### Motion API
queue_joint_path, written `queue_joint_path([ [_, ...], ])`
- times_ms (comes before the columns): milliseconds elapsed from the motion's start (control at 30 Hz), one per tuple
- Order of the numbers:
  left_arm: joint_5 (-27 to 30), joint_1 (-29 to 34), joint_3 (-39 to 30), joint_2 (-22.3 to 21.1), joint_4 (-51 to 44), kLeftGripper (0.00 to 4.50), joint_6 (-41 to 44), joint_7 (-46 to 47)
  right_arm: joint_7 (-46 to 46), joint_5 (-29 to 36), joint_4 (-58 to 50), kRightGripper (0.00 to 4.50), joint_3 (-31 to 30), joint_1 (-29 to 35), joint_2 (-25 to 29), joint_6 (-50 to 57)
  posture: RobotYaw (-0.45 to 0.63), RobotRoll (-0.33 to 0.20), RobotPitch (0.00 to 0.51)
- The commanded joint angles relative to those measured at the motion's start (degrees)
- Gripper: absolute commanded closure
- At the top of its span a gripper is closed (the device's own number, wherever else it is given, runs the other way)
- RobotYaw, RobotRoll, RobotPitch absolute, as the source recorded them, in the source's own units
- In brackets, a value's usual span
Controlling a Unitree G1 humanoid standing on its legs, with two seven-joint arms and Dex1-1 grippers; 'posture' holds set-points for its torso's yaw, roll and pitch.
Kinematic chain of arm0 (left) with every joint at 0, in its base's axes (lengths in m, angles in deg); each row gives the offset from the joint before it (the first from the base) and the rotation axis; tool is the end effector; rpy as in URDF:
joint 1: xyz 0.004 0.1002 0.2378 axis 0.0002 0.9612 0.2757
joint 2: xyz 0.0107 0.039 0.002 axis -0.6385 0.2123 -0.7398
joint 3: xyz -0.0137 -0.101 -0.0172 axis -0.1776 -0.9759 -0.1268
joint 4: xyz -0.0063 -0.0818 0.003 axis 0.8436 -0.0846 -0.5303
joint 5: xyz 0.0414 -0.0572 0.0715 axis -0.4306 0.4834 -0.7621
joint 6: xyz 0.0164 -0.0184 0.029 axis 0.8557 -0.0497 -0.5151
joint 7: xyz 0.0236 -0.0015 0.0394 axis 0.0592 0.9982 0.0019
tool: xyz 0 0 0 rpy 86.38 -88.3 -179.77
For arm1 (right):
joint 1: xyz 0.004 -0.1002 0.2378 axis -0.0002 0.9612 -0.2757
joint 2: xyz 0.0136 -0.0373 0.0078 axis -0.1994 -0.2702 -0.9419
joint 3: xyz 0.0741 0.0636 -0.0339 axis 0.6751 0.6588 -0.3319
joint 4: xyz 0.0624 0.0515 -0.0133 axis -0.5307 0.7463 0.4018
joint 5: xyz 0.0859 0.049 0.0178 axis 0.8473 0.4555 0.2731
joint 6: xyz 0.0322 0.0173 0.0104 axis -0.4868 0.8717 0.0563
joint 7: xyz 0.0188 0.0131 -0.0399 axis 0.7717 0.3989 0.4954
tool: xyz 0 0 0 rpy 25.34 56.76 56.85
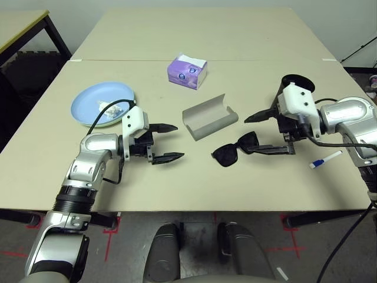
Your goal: Organize and tidy the items on the table.
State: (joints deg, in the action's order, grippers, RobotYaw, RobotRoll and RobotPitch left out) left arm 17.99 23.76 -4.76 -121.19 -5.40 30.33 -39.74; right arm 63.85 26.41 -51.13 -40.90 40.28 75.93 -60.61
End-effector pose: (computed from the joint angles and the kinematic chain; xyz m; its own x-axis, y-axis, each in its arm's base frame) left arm 0.2832 0.2333 0.1428 0.2957 -0.9204 -0.2556 0.9376 0.2285 0.2620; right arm 0.2869 -0.2172 0.2228 0.3088 0.7460 -0.5901 -0.9025 0.0339 -0.4294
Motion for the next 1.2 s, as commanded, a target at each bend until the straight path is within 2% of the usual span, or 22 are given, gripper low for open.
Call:
queue_joint_path([
  [33,-0.6,0.2,1.2,-0.5,-0.5,0.02,-1.5,-1.2,0.2,-2.8,-1.3,0.00,-2.3,-1.2,1.3,0.4,0.02,0.000,0.159],
  [600,0.2,2.9,2.1,-0.9,-7.3,0.02,1.6,-0.1,5.1,-13.1,1.9,0.00,-12.5,-8.8,-0.8,-11.2,0.06,0.000,0.165],
  [833,0.2,3.4,2.3,-0.8,-8.4,0.02,2.2,1.0,3.8,-18.6,3.4,0.00,-14.8,-11.7,-3.1,-14.3,0.07,0.000,0.166],
  [1200,0.4,3.3,2.4,-1.2,-9.8,0.02,3.8,1.5,4.3,-22.3,1.1,0.00,-15.1,-12.4,-4.6,-13.3,0.06,0.000,0.180],
])
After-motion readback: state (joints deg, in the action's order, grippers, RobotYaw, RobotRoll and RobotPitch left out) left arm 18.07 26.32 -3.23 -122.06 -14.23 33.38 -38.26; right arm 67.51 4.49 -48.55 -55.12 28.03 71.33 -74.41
